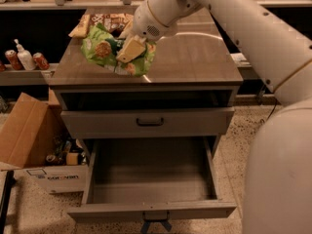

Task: Place green rice chip bag into middle drawer

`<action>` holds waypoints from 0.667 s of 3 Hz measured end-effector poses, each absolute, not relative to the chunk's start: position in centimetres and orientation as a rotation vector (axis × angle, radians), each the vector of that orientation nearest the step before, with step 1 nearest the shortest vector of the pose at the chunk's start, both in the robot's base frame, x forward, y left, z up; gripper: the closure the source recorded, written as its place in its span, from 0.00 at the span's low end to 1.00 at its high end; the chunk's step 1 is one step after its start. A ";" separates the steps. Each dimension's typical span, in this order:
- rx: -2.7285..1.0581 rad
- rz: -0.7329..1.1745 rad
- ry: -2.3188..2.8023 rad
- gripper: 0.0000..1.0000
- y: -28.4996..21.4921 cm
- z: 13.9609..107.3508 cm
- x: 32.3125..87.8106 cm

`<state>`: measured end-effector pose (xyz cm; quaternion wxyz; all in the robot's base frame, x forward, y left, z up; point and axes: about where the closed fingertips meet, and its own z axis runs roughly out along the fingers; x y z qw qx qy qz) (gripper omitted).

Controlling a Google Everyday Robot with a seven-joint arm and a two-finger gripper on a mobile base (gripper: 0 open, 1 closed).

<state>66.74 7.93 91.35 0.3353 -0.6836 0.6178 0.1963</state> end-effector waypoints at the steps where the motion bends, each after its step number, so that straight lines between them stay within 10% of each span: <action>1: -1.820 0.580 1.616 1.00 8.0 91.4 63.5; 2: -1.827 0.589 1.617 1.00 8.1 91.2 63.1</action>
Offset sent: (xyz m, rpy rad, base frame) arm -0.0303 0.0010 0.0001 -0.0020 0.0496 0.0367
